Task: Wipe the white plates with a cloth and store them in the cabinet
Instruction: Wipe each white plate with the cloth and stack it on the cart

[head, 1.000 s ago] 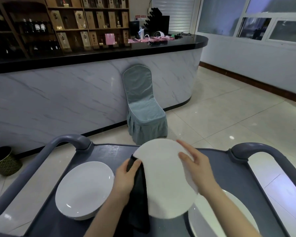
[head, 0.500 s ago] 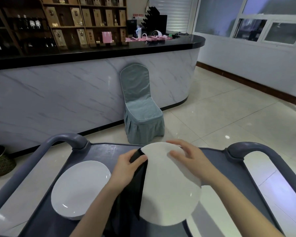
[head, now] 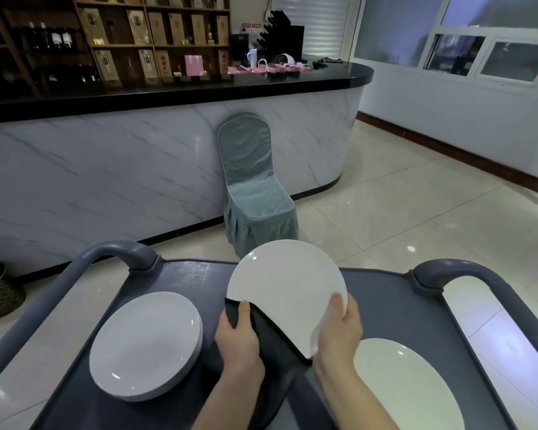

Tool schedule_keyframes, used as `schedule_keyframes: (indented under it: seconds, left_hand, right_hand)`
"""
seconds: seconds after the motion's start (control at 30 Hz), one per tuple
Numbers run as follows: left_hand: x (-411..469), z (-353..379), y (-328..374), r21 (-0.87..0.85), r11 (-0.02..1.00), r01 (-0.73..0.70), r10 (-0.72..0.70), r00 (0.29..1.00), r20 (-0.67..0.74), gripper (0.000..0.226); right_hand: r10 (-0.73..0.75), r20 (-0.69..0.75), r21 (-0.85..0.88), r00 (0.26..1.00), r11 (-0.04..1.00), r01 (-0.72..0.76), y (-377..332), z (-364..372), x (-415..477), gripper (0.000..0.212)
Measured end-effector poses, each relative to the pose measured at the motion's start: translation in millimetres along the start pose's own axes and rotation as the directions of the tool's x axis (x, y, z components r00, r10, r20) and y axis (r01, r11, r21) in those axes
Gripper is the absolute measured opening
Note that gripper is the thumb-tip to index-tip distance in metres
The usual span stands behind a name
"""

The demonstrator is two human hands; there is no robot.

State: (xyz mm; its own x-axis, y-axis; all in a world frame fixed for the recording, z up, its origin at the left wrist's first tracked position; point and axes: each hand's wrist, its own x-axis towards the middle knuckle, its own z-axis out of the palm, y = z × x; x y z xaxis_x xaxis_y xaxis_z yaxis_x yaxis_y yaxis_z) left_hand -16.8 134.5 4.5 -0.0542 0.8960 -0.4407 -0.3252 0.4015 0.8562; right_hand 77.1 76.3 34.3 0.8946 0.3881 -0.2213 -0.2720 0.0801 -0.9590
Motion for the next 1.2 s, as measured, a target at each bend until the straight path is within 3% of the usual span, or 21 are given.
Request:
schedule_keyframes:
  seconds: [0.1,0.17,0.2,0.23,0.3,0.33,0.37,0.43,0.53,0.57,0.63,0.7,0.77,0.8,0.83,0.87,0.9,1.0,1.07,1.13,1.2]
  left_hand:
    - [16.1,-8.4,10.4,0.025,0.999,0.032,-0.034,0.998,0.061,0.009]
    - [29.1,-14.8,20.3,0.064,0.998,0.006,-0.011,0.997,0.072,0.01]
    - [35.7,-17.5,25.2,0.096,0.995,-0.006,-0.002,0.997,0.083,0.011]
    - [41.7,-19.2,30.5,0.132,0.991,-0.011,-0.001,0.995,0.095,0.013]
    - [51.1,-21.9,40.8,0.192,0.981,0.004,-0.029,0.991,0.13,0.015]
    - [54.5,-22.3,45.5,0.216,0.976,0.014,-0.048,0.987,0.153,0.016]
    - [55.1,-22.0,50.9,0.249,0.968,0.026,-0.073,0.981,0.182,0.016]
    - [56.5,-20.6,57.8,0.306,0.951,0.038,-0.119,0.96,0.252,0.019]
    - [54.0,-16.5,65.2,0.294,0.949,0.109,-0.202,0.93,0.308,0.027]
    - [51.3,-16.8,67.5,0.263,0.951,0.16,-0.243,0.915,0.321,0.028]
    - [41.4,-12.8,71.0,0.185,0.95,0.25,-0.304,0.877,0.373,0.027]
    - [31.4,-7.6,69.6,0.116,0.964,0.239,-0.265,0.871,0.413,0.025]
    - [19.1,-1.1,64.4,0.142,0.99,-0.026,-0.042,0.89,0.455,0.02]
    - [12.3,0.8,59.1,0.201,0.968,-0.15,0.027,0.86,0.51,0.026]
    - [4.6,2.7,55.4,0.271,0.884,-0.381,0.162,0.793,0.587,0.041]
    - [-3.3,9.8,51.9,0.29,0.817,-0.498,0.252,0.761,0.597,0.051]
    - [-7.3,14.6,49.0,0.279,0.728,-0.627,0.373,0.703,0.606,0.05]
    - [-12.0,24.0,38.7,0.161,0.543,-0.824,0.578,0.507,0.639,0.056]
    - [-5.2,24.4,28.9,0.196,0.284,-0.939,0.602,0.334,0.726,0.061]
    - [0.7,22.5,25.0,0.203,0.183,-0.962,0.554,0.271,0.787,0.062]
    - [7.3,22.3,29.2,0.181,0.229,-0.956,0.52,0.278,0.808,0.059]
  right_hand:
    - [-0.075,0.275,-0.161,0.959,0.979,0.122,3.3,-20.7,6.7,0.021]
    - [-0.204,0.476,-0.24,0.855,0.906,0.35,-2.5,-40.6,11.4,0.044]
    - [-0.307,0.561,-0.291,0.769,0.796,0.531,-8.2,-49.9,14.0,0.056]
    - [-0.399,0.666,-0.333,0.63,0.597,0.73,-13.2,-57.6,17.5,0.063]
    - [-0.431,0.862,-0.245,0.266,0.105,0.964,-18.7,-69.5,26.7,0.063]
    - [-0.376,0.915,-0.177,0.143,-0.058,0.982,-21.6,-70.8,28.9,0.059]
    - [-0.322,0.944,-0.125,0.069,-0.157,0.98,-24.4,-70.1,30.1,0.054]
    - [-0.275,0.962,-0.061,-0.011,-0.252,0.966,-25.7,-66.1,29.2,0.051]
    - [-0.329,0.932,0.025,-0.151,-0.357,0.934,-27.5,-60.9,22.4,0.039]
    - [-0.361,0.919,0.023,-0.161,-0.359,0.933,-28.9,-59.7,19.3,0.039]
    - [-0.423,0.902,-0.037,-0.083,-0.268,0.963,-30.7,-55.7,11.0,0.043]
    - [-0.461,0.882,-0.137,0.095,-0.058,0.989,-32.9,-48.9,3.0,0.036]
    - [-0.439,0.832,-0.242,0.339,0.261,0.934,-33.6,-41.3,-2.5,0.03]
    - [-0.386,0.806,-0.268,0.448,0.437,0.859,-33.8,-36.7,-4.4,0.027]
    - [-0.319,0.785,-0.273,0.531,0.591,0.759,-35.0,-31.4,-6.7,0.026]
    - [-0.273,0.767,-0.257,0.581,0.698,0.669,-37.8,-25.1,-9.3,0.025]
    - [-0.267,0.746,-0.224,0.61,0.762,0.607,-40.8,-19.2,-11.4,0.023]
    - [-0.219,0.68,-0.093,0.7,0.921,0.379,-53.1,-7.9,-13.6,0.023]
    - [-0.135,0.664,-0.049,0.735,0.974,0.223,-59.9,-3.7,-10.5,0.024]
    - [-0.076,0.655,-0.038,0.751,0.99,0.133,-63.8,-1.1,-8.3,0.025]
    - [-0.06,0.65,-0.032,0.757,0.994,0.105,-65.3,-0.3,-8.6,0.023]
